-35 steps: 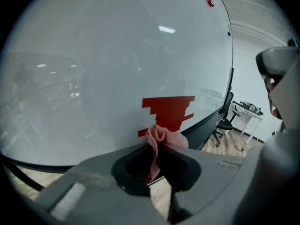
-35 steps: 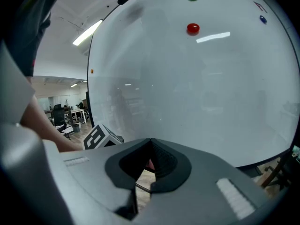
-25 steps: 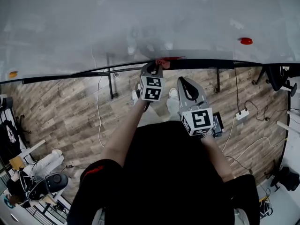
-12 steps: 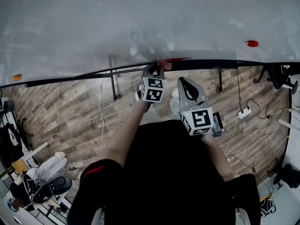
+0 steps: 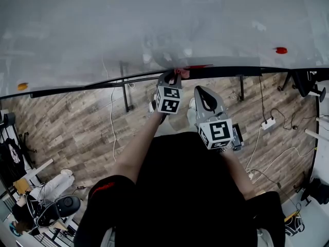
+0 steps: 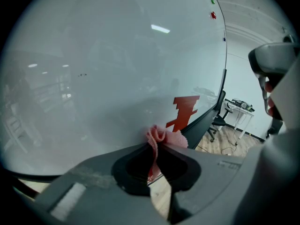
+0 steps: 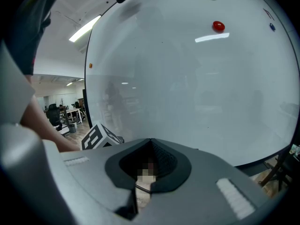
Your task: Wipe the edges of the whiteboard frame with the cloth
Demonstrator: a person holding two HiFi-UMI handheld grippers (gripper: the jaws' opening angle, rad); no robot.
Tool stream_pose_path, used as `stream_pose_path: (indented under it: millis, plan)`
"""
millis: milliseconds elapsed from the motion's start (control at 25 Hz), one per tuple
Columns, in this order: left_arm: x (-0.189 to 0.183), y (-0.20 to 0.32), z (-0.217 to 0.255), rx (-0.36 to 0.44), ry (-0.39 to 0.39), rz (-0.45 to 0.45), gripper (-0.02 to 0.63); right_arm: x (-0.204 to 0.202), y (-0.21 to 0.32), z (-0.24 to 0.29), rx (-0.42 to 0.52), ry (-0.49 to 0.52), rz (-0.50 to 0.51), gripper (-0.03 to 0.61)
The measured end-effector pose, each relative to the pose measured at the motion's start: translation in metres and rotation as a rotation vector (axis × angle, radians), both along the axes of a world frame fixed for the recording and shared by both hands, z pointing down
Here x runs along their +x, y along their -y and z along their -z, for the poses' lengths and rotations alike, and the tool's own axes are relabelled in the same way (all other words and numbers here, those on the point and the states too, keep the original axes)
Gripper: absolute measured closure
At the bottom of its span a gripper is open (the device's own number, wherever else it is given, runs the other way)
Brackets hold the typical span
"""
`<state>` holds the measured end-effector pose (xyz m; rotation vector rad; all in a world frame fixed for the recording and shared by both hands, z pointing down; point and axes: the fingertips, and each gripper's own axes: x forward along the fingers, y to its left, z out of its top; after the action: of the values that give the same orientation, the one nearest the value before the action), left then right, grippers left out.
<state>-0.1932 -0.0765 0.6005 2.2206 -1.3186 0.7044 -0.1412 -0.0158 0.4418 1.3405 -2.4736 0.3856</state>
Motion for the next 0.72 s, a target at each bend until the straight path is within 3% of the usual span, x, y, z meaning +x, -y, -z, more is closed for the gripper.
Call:
stream_pose_path:
  millis: [720]
  plan:
    - [-0.021,-0.004,-0.003,-0.001,-0.015,-0.032,0.586,-0.029,-0.001,-0.002,0.001,-0.011,-0.024,0.577]
